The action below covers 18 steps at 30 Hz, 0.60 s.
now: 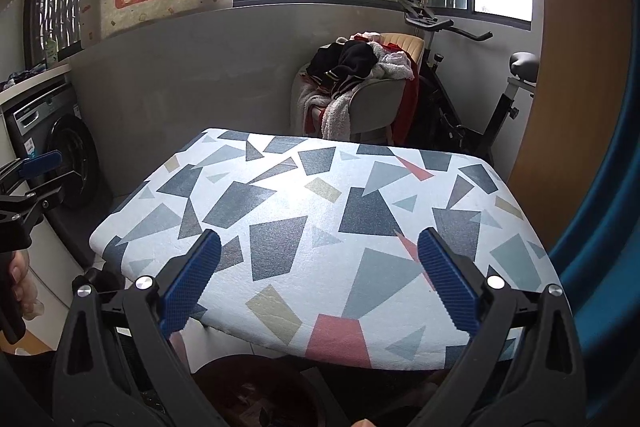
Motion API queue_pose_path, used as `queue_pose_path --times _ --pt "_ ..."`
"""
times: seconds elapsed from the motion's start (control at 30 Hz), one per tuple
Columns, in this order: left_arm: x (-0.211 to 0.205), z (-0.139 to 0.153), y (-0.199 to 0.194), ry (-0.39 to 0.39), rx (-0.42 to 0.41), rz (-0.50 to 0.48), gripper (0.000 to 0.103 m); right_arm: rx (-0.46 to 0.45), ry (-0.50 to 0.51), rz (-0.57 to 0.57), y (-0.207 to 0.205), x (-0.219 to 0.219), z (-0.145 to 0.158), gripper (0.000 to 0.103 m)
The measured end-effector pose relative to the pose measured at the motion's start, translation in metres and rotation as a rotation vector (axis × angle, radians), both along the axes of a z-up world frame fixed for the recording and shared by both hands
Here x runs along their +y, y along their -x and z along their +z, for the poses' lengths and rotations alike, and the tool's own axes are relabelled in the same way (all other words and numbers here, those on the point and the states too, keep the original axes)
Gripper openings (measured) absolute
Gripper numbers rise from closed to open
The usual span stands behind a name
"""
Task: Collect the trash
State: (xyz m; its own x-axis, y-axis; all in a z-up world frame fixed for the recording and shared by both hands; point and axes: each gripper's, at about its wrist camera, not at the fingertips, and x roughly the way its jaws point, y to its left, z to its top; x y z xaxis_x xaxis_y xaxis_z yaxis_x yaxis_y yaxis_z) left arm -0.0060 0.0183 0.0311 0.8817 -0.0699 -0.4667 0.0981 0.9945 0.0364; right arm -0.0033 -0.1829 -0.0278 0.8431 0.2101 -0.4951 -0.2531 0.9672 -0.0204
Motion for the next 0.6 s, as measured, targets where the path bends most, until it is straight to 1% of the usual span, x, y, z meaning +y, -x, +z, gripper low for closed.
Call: queue_pose_path --times 0.6 --pt "0.002 -0.0066 -0.0024 -0.002 0.011 -0.001 0.097 0.009 -0.007 0.004 -0.0007 0.0036 -0.0076 0.097"
